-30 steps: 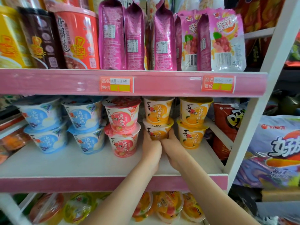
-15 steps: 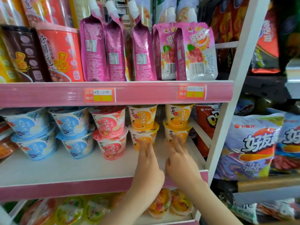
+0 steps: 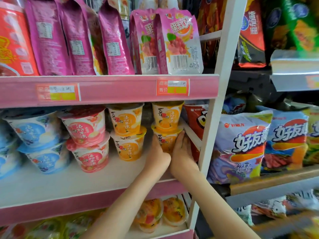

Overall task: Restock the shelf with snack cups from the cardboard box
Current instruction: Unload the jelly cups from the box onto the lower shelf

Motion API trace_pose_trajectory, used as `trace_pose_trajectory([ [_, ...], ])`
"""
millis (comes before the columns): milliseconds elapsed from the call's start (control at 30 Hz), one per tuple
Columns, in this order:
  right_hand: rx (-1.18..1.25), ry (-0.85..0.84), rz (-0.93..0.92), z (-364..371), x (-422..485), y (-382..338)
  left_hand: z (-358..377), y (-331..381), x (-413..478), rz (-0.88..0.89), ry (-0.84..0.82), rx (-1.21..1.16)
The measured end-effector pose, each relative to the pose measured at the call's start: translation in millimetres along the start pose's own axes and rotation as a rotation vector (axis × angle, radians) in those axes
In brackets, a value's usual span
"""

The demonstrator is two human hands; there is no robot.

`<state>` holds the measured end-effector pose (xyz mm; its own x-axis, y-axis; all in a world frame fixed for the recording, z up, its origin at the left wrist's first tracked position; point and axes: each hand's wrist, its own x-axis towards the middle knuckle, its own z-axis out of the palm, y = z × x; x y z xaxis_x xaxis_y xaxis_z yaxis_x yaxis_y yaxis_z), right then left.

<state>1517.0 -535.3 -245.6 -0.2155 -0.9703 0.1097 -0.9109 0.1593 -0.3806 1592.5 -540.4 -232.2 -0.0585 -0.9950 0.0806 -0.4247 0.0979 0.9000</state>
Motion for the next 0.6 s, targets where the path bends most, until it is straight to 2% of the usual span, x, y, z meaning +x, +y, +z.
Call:
trace_pose_trajectory([
  [167,0.391,-0.051,-0.072,0.4,-0.3,-7.7,-0.1,1.0,2.4,-0.011,0.03,-0.067],
  [333,0.394,-0.1,-0.184,-2.7,-6.1,-8.6,-7.4,-3.9,6.0,-0.034,0.05,-0.086],
  [600,0.608,-0.031,-0.079,4.8,-2.5,-4.0,-4.8,-7.4,13.1,-0.045,0.001,-0.152],
])
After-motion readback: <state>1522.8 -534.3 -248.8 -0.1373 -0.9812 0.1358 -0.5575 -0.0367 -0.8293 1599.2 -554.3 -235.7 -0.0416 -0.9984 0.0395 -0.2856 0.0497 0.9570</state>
